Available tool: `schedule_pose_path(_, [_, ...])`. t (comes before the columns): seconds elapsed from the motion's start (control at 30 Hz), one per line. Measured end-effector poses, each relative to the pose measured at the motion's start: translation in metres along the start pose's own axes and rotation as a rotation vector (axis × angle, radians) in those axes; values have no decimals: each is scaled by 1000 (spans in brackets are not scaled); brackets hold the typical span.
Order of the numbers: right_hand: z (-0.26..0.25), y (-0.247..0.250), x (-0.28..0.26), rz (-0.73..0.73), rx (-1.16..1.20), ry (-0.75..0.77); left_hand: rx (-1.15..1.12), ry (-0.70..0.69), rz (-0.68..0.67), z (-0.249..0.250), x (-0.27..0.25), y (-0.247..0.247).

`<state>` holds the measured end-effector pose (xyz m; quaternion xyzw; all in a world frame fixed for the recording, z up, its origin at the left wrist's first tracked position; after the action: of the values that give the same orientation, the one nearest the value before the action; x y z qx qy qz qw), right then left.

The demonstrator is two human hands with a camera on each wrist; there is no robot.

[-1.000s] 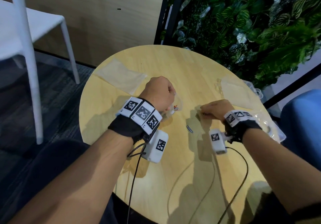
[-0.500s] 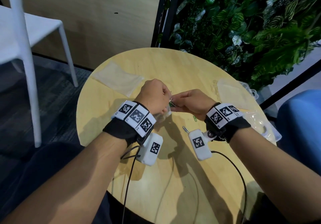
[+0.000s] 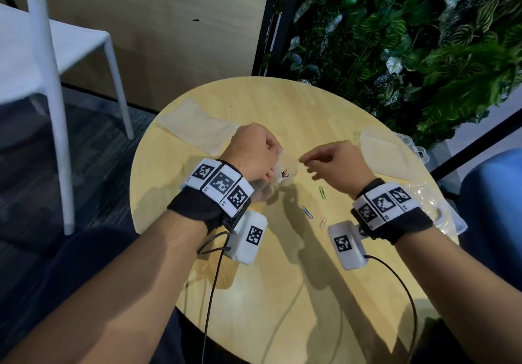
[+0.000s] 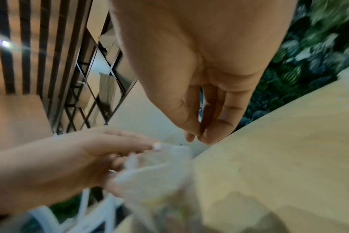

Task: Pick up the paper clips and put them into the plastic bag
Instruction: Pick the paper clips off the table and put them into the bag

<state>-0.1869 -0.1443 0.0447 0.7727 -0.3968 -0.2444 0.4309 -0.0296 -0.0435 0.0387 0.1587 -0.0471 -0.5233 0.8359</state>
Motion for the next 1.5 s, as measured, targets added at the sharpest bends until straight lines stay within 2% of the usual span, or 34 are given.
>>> schedule_pose_path(0.07, [26,1,1,-17,-239,-43,-1,-3,8,0,0,2])
schedule_pose_path(0.13, [49,-8,-2,-153,-500,-82,7,-9,6,1,1,0])
schedule_pose_path(0.2, [62,-22,-10,-266,-593,-79,17,-10,2,0,1,-1])
schedule_pose_path(0.27, [64,-32,-19,-295,-590,-31,21,-10,2,0,1,-1])
schedule_pose_path(0.4, [56,-50,-39,-354,-601,191,29,-12,1,-2,0,2])
schedule_pose_path(0.57, [57,-48,-67,-488,-880,528,43,0,4,-6,1,4])
schedule_pose_path(0.63, [71,-41,-71,-525,-877,568,43,0,1,-6,1,4])
schedule_pose_path(0.7, [88,-37,-74,-492,-800,584,42,-2,0,-6,1,4])
schedule_pose_path(0.77, [102,-37,-77,-393,-770,616,45,-2,2,-6,2,4])
schedule_pose_path(0.9, [97,-38,-84,-263,-817,664,51,-9,7,-8,2,4])
schedule_pose_path(1.0, [84,-36,-83,-261,-819,637,52,-10,6,-9,1,5])
schedule_pose_path(1.13, [83,-33,-81,-262,-685,579,55,-8,2,-9,1,7])
schedule_pose_path(1.33, [93,-32,-80,-222,-793,728,58,-7,-20,-10,1,5])
schedule_pose_path(1.5, [86,-39,-65,-309,-862,635,55,5,-15,-10,1,7])
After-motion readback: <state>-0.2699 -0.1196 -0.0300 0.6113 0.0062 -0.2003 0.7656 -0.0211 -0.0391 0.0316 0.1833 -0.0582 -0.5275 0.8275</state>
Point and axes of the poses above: each hand's wrist, its own x-axis towards the middle knuckle, its own y-axis out of the back of the hand, z = x × y, the point moved 2 cm from there along x, towards the middle knuckle, and after that the axes turned 8 degrees about -x, right-handed, at the moved point
